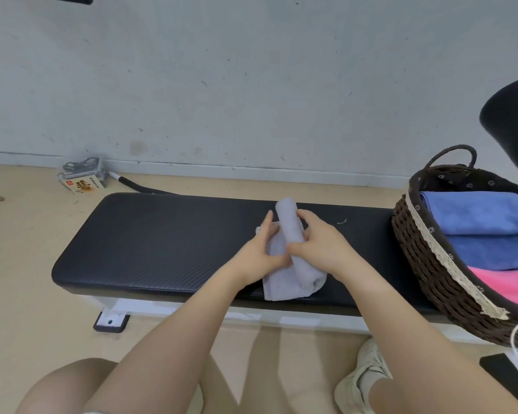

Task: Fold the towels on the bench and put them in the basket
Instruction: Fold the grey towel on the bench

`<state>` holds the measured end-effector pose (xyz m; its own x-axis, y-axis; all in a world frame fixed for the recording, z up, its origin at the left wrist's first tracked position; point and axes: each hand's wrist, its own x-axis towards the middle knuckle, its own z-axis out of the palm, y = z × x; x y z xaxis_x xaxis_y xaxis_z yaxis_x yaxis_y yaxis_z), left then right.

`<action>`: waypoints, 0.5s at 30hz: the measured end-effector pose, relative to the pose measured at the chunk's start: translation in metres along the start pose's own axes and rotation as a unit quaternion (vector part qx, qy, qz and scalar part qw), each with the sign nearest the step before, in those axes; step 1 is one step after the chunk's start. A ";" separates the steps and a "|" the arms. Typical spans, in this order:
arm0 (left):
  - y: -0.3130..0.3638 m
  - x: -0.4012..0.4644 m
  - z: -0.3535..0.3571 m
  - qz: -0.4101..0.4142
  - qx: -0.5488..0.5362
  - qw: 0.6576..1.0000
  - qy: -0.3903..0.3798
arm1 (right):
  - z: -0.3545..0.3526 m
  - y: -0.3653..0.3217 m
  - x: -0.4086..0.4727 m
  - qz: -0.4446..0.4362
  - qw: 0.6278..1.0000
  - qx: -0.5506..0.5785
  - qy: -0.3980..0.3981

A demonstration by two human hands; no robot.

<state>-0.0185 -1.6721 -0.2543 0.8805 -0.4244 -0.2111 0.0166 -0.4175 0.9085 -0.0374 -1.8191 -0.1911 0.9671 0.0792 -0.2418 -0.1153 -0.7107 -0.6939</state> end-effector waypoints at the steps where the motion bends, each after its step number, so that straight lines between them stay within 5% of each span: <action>1: -0.003 0.002 -0.005 -0.015 -0.045 0.999 0.001 | 0.005 -0.004 -0.001 0.000 1.000 -0.010 -0.005; 5: -0.006 0.008 -0.022 -0.086 -0.238 0.966 0.052 | 0.029 -0.013 -0.004 0.002 0.997 -0.040 -0.060; 9: -0.002 0.014 -0.026 -0.032 0.032 0.995 0.091 | 0.037 -0.014 -0.001 -0.034 0.988 -0.125 -0.090; 12: 0.002 0.027 -0.032 0.001 0.131 0.987 0.096 | 0.027 -0.010 -0.002 -0.025 0.992 -0.054 -0.108; 15: -0.003 0.037 -0.034 0.015 0.157 0.984 0.087 | 0.015 0.004 -0.001 -0.023 0.997 -0.061 0.030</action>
<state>0.0296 -1.6594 -0.2526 0.9467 -0.3074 -0.0963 -0.1331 -0.6456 0.7520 -0.0423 -1.8111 -0.2040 0.9831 0.0747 -0.1674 -0.0449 -0.7870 -0.6153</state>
